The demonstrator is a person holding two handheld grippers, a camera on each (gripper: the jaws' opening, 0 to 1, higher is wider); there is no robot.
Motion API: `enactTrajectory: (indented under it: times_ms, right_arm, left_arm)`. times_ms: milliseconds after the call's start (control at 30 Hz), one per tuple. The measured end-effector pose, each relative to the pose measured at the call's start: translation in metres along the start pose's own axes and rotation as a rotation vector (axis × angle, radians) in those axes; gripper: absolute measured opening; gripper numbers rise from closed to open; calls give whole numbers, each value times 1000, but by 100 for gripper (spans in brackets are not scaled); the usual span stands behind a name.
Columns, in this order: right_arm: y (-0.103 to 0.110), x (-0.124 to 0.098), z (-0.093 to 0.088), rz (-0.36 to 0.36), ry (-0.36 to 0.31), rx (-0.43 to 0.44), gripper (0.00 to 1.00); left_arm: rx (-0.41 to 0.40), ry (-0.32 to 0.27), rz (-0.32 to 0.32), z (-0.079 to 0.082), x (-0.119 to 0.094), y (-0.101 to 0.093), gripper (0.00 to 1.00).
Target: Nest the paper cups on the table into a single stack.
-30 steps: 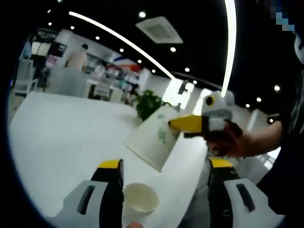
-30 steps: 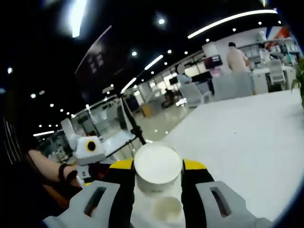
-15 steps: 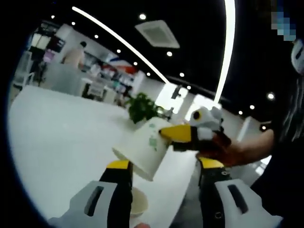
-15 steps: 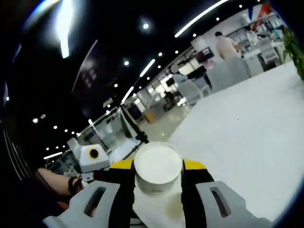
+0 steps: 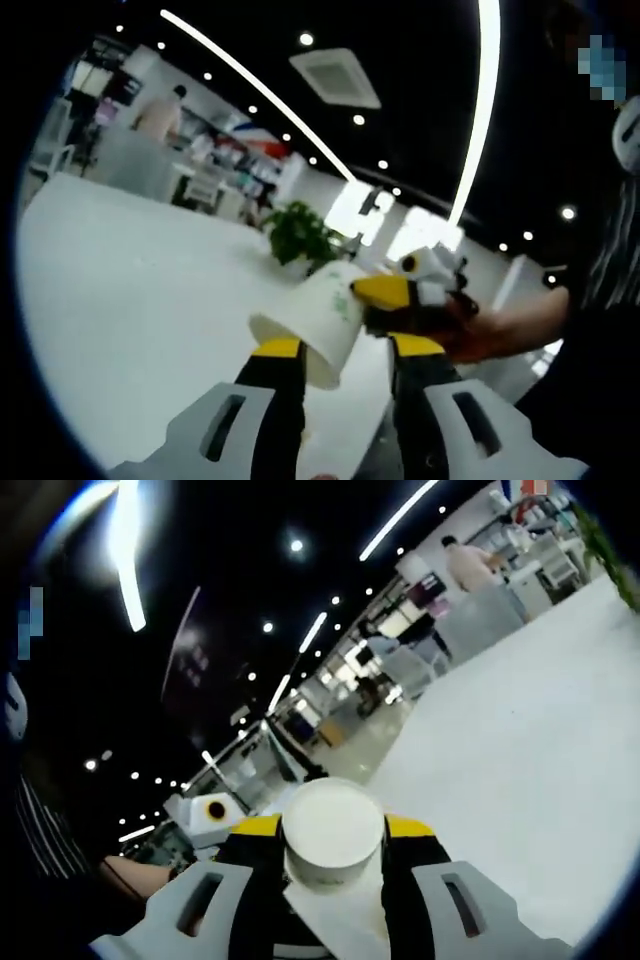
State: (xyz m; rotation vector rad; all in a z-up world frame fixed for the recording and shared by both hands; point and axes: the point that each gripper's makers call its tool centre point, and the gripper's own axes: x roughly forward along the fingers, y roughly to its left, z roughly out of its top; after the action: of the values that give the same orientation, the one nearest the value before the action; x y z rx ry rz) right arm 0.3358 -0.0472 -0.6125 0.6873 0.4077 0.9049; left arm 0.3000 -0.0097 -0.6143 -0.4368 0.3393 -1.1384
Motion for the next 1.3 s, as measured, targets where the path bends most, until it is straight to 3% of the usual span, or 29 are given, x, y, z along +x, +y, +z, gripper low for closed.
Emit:
enactTrajectory:
  times_ms: [367, 733, 1067, 1300]
  right_arm:
    - [0, -8, -12, 27, 1, 72, 35]
    - [2, -12, -12, 63, -34, 159, 35]
    - [6, -14, -8, 98, -59, 146, 35]
    - [16, -13, -2, 170, -62, 122, 36]
  left_arm:
    - [-26, 21, -24, -5, -2, -3, 20]
    - [-20, 27, -45, 5, 2, -4, 11]
    - [-11, 38, -72, 8, 1, -8, 8]
    - [22, 27, -138, 19, -3, -20, 4]
